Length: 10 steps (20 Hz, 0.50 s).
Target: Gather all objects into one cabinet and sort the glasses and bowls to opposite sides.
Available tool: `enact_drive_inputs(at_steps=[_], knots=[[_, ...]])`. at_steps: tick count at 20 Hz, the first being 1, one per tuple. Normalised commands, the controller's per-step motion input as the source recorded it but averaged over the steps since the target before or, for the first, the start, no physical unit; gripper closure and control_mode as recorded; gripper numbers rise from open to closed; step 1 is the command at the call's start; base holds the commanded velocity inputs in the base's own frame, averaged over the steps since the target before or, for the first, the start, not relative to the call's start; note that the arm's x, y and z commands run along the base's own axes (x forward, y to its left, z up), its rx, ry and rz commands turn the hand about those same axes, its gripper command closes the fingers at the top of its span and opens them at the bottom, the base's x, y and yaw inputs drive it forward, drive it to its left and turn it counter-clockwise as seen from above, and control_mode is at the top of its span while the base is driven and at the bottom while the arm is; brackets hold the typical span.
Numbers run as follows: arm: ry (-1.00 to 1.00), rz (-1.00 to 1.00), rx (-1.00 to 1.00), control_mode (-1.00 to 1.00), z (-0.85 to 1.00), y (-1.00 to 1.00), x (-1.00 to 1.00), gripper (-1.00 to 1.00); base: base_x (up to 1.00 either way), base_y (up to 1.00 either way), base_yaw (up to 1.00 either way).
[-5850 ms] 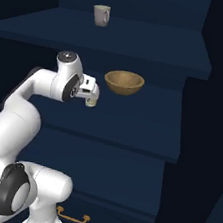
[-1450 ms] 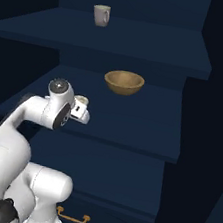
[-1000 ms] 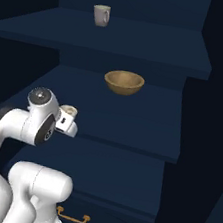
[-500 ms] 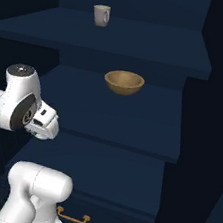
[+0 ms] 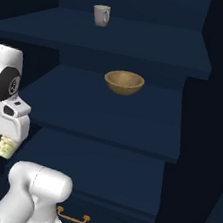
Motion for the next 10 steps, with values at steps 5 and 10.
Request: enact_drive_inputs(at_steps=[5, 10], knots=[[0.12, 0.01, -0.02, -1.00, 0.06, 0.33, -1.00, 1.00, 0.00, 0.00, 0.00], [-0.21, -0.01, -0.05, -1.00, -0.37, 0.40, -0.73, 1.00, 0.00, 0.00, 0.00]])
